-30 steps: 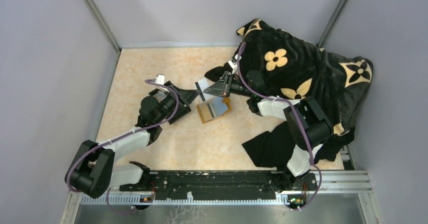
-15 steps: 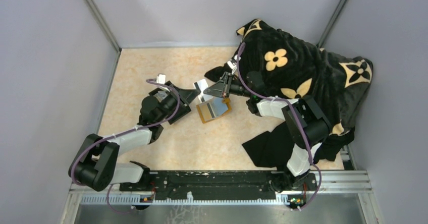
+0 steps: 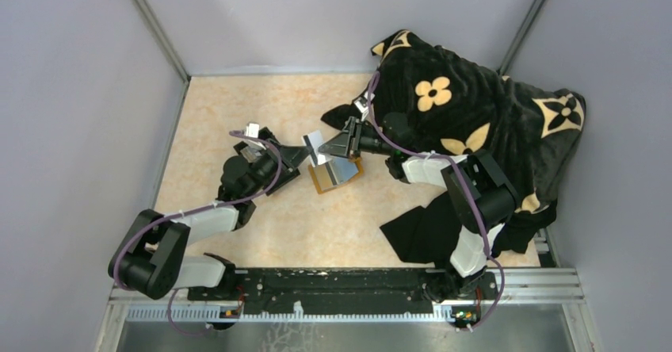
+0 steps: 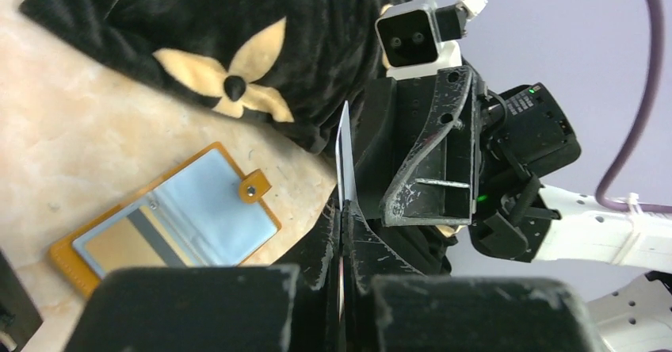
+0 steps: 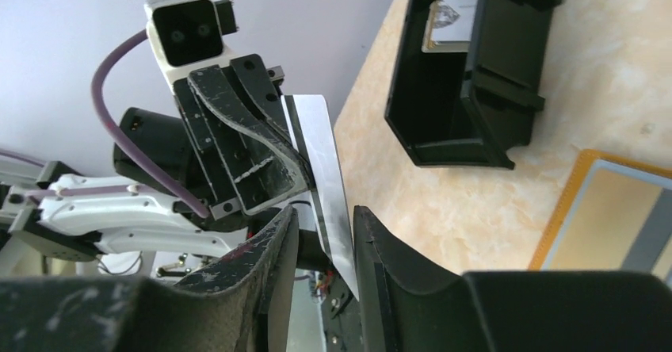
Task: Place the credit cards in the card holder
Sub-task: Pick up the credit card from the storage box.
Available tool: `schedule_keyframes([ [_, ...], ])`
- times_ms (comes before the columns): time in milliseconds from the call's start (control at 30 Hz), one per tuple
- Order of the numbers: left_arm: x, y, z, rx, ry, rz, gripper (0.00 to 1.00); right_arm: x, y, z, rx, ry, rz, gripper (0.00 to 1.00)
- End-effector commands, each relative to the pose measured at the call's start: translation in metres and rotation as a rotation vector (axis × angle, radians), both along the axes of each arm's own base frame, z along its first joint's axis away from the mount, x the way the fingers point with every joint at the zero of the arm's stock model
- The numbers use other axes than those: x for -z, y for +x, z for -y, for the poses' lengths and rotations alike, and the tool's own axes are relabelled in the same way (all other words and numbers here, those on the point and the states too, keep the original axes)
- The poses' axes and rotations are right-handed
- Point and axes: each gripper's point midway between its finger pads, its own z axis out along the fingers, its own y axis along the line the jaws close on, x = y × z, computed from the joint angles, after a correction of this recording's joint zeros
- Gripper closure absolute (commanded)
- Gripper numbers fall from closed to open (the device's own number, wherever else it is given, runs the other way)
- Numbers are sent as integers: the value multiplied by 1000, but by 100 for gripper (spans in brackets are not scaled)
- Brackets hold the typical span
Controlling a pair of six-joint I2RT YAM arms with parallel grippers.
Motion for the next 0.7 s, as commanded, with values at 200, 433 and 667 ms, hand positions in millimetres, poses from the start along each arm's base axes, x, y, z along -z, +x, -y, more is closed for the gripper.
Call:
schedule_keyframes([
  [200,53,14,-17,-127,85,-196,100,-7,13,21,135,-137,152,65],
  [433,89,13,-9,-176,126,-349,100,15,36,48,310,-354,179,64],
  [667,111,11,13,-171,151,-425,100,51,51,66,369,-552,169,72],
])
